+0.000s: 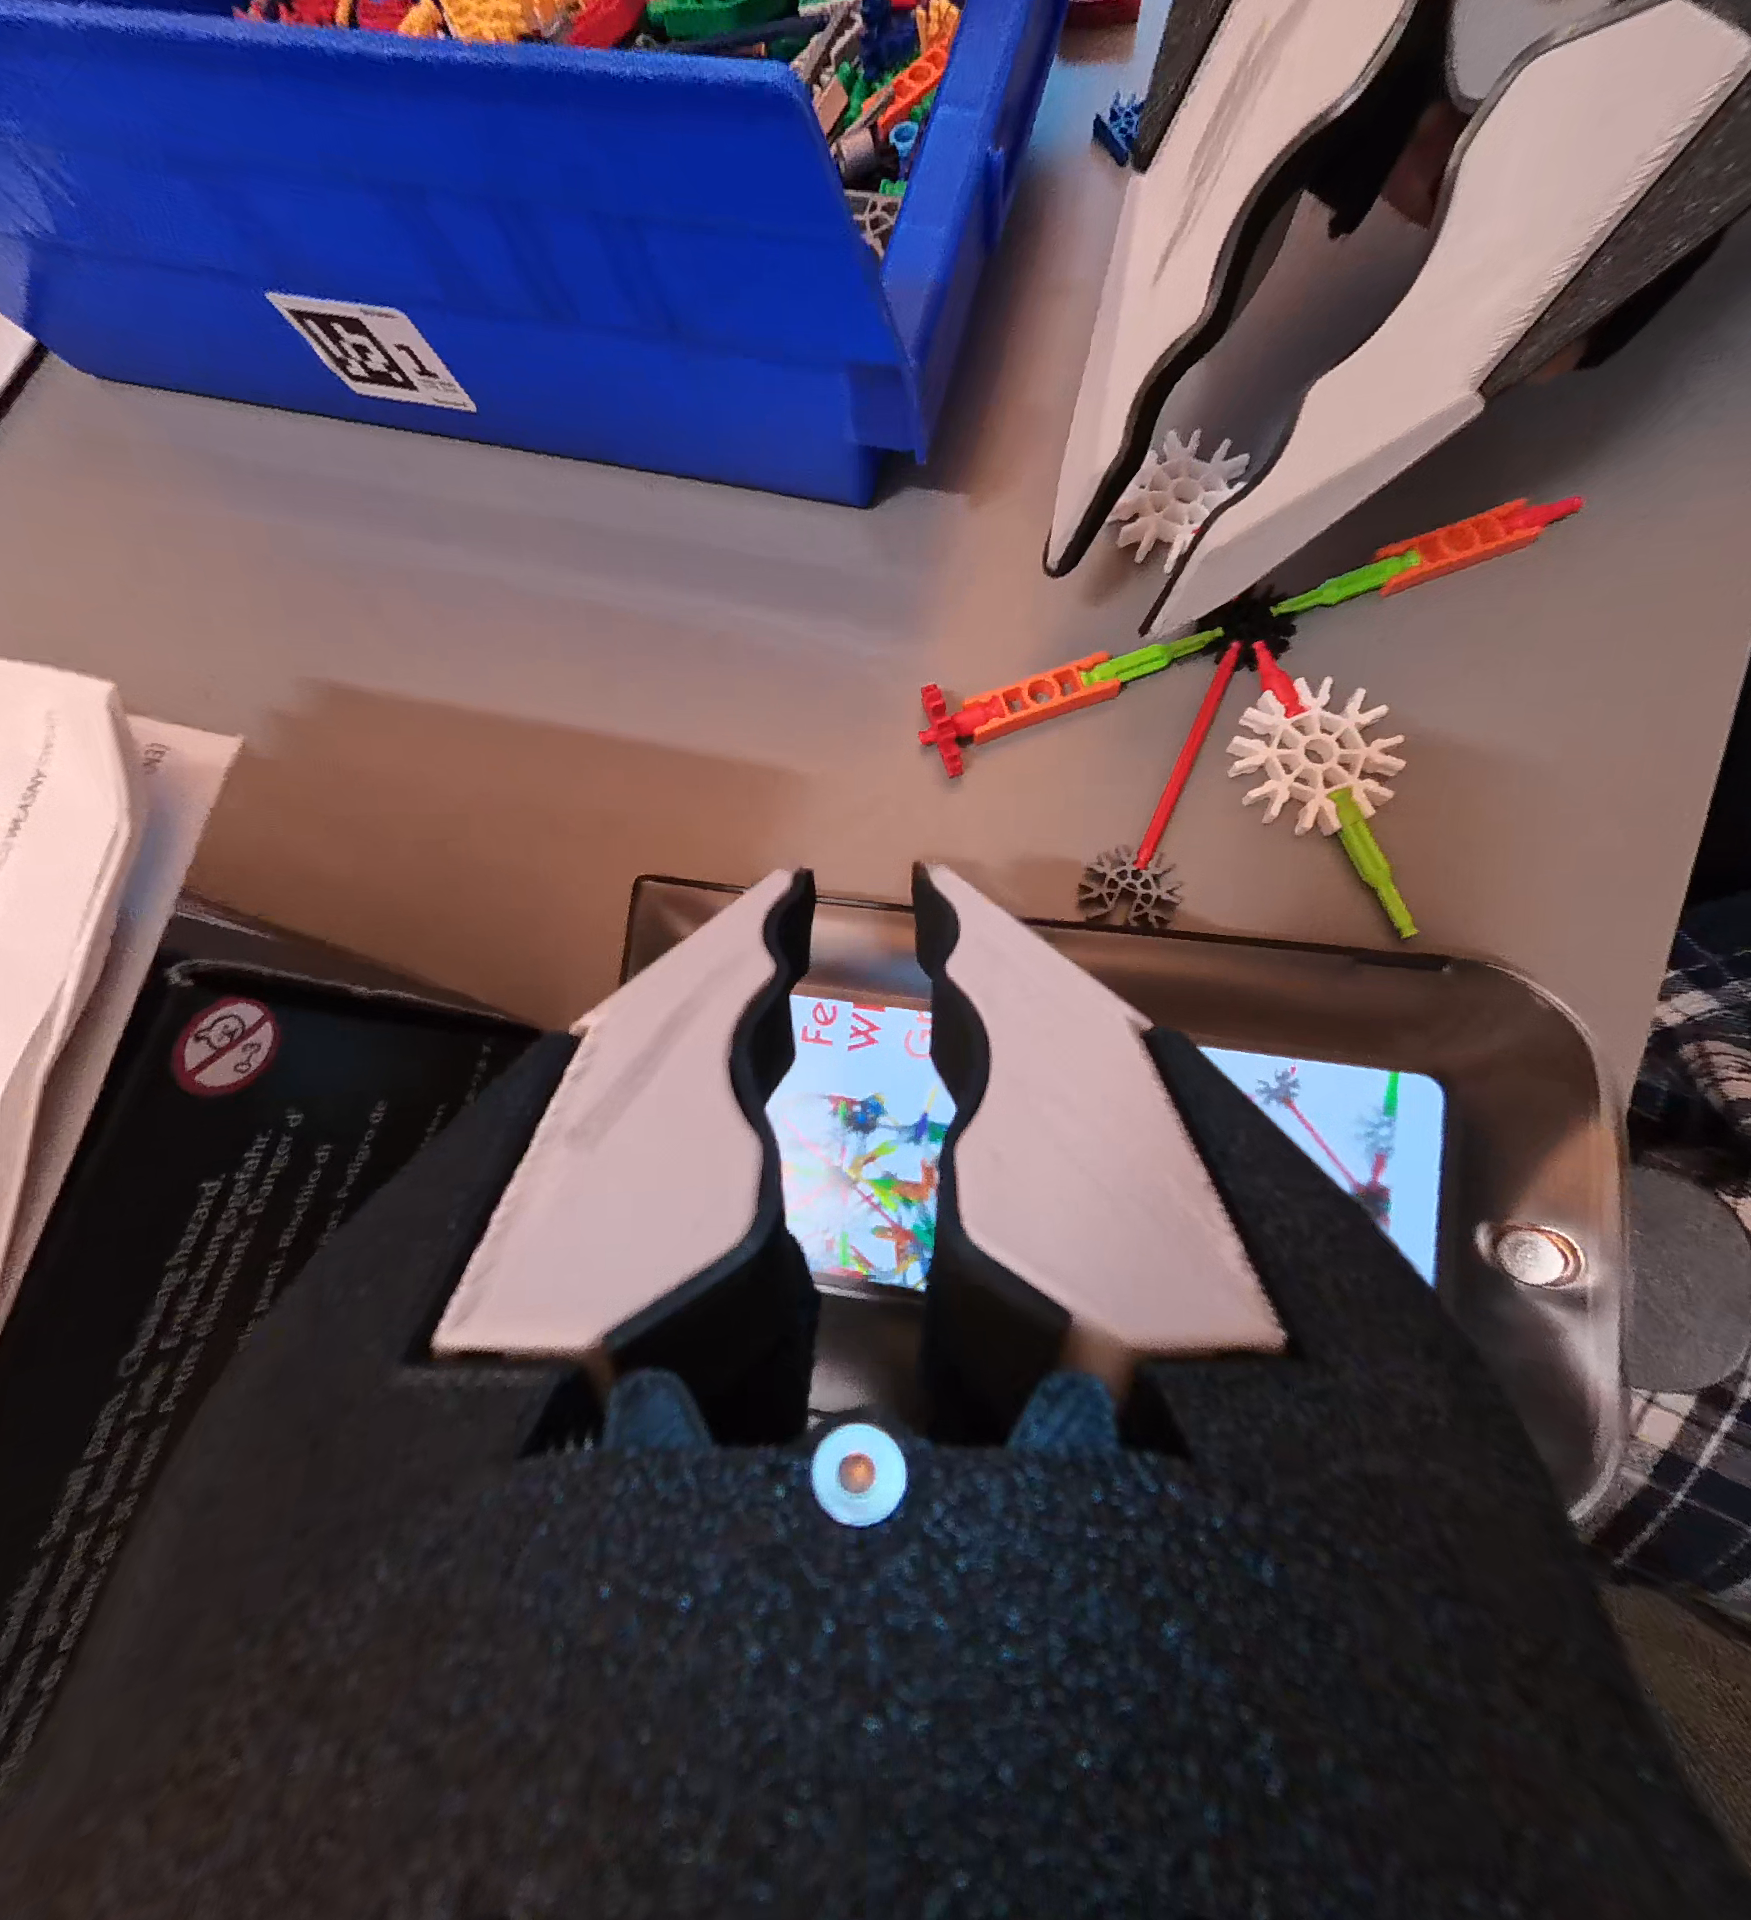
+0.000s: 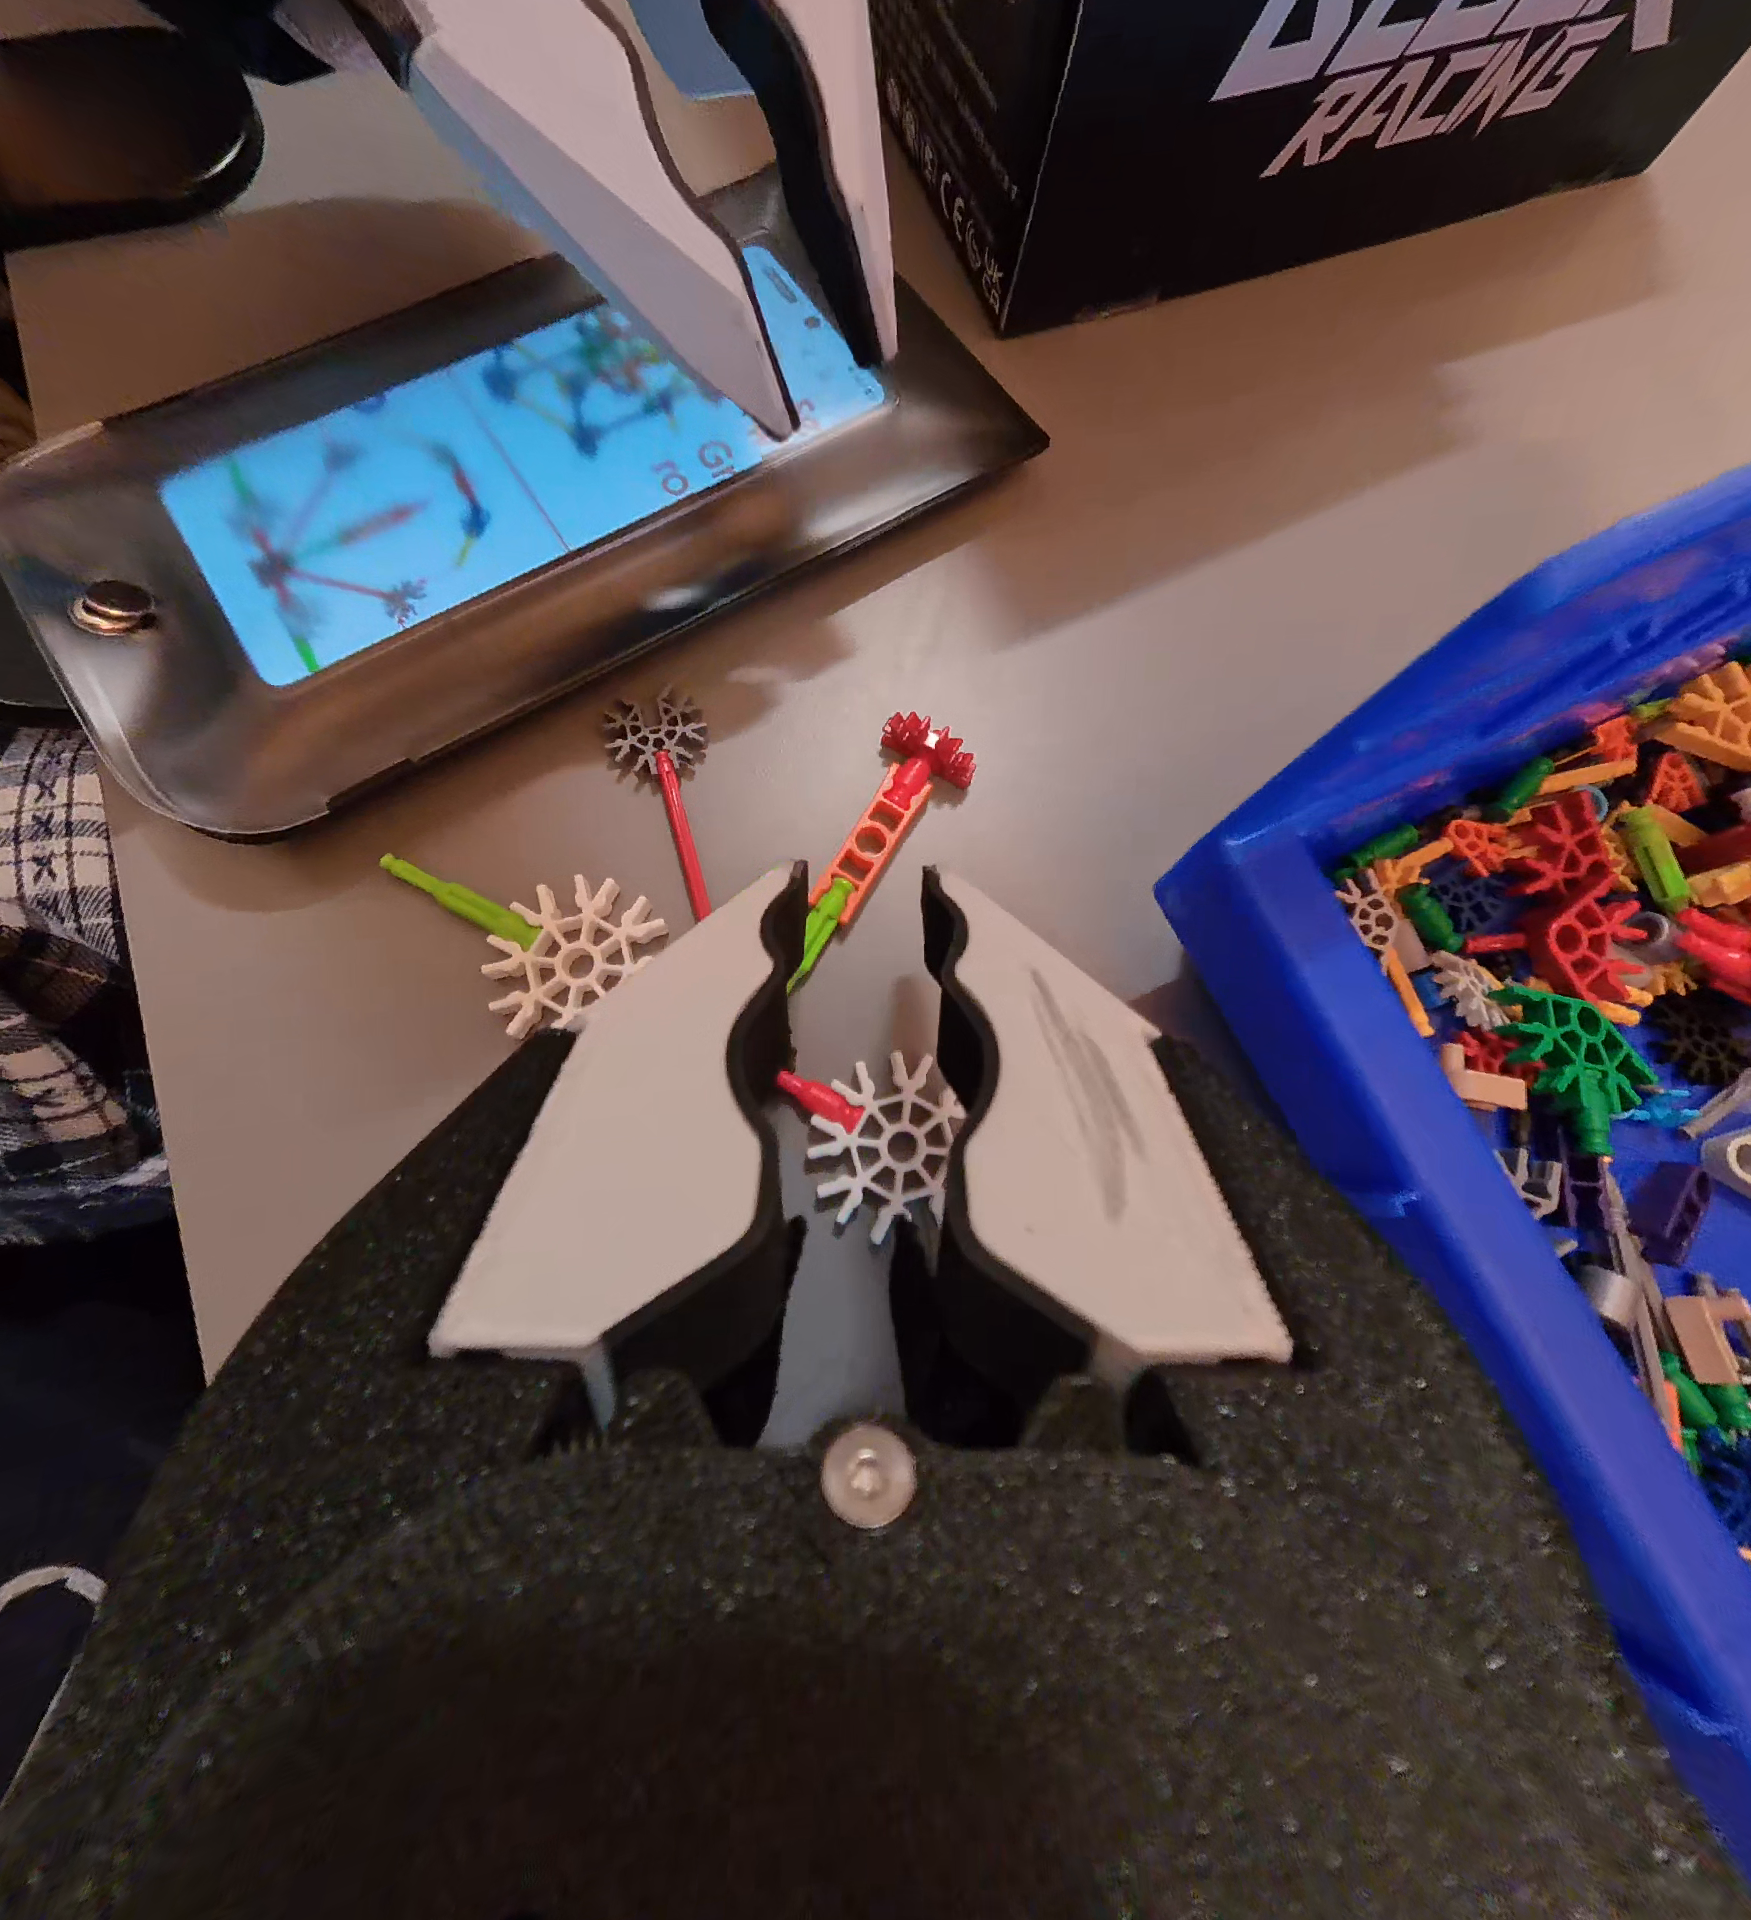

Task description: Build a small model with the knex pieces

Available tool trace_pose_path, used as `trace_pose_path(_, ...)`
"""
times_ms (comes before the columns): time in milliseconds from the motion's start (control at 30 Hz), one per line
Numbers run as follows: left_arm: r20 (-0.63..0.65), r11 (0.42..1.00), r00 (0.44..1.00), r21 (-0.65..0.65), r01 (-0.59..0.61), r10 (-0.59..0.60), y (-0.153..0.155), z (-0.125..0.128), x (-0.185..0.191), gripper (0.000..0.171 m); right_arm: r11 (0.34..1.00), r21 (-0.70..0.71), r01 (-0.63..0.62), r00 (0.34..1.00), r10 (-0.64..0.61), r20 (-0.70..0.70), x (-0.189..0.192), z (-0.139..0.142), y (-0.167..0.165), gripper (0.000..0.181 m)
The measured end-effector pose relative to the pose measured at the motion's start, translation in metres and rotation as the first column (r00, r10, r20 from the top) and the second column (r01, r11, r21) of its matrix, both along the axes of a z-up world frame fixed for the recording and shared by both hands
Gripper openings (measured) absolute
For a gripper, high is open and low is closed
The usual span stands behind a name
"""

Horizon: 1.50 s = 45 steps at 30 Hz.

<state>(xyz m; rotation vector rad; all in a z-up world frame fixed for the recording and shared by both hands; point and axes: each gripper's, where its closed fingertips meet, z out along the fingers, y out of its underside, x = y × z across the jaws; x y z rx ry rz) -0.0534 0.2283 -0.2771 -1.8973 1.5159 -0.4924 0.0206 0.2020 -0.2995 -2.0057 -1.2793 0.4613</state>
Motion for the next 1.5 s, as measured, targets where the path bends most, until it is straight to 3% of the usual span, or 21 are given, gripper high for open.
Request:
trace_pose_path(167,0.108,0.999,0.994,0.013,-0.033,0.032,-0.001,0.018,0.002,0.018,0.999,0.025,-0.046,0.998,0.047,-0.032,-0.006,0.007,-0.004,0.021)
trace_pose_path(267,0.236,1.0,0.972,0.011,-0.01,0.007,-0.011,0.039,0.001,0.018,0.983,0.031,-0.183,0.978,0.186,-0.099,-0.018,0.018,-0.025,0.021)
trace_pose_path(433,0.38,0.992,0.924,-0.092,0.092,-0.05,-0.041,0.052,0.001,0.026,0.861,0.051,-0.505,0.844,0.506,-0.177,-0.05,0.035,-0.089,0.02)
trace_pose_path(633,0.551,0.917,0.816,-0.21,0.34,-0.176,-0.091,0.064,-0.002,0.041,0.695,-0.023,-0.719,0.68,0.696,-0.229,-0.083,0.035,-0.139,0.019)
trace_pose_path(800,0.483,0.857,0.788,-0.135,0.498,-0.382,-0.136,0.051,-0.011,0.038,0.605,-0.057,-0.795,0.602,0.771,-0.207,-0.09,0.025,-0.148,0.012)
trace_pose_path(833,0.472,0.841,0.783,-0.142,0.522,-0.407,-0.143,0.048,-0.012,0.031,0.588,-0.065,-0.806,0.586,0.78,-0.217,-0.091,0.026,-0.15,0.013)
trace_pose_path(1133,0.391,0.778,0.768,-0.174,0.603,-0.508,-0.17,0.024,-0.017,0.019,0.444,-0.158,-0.882,0.467,0.868,-0.17,-0.095,0.005,-0.164,0.001)
trace_pose_path(1500,0.288,0.764,0.793,-0.232,0.601,-0.537,-0.17,0.003,-0.022,0.019,0.407,-0.192,-0.893,0.42,0.907,-0.031,-0.09,-0.011,-0.162,0.0)
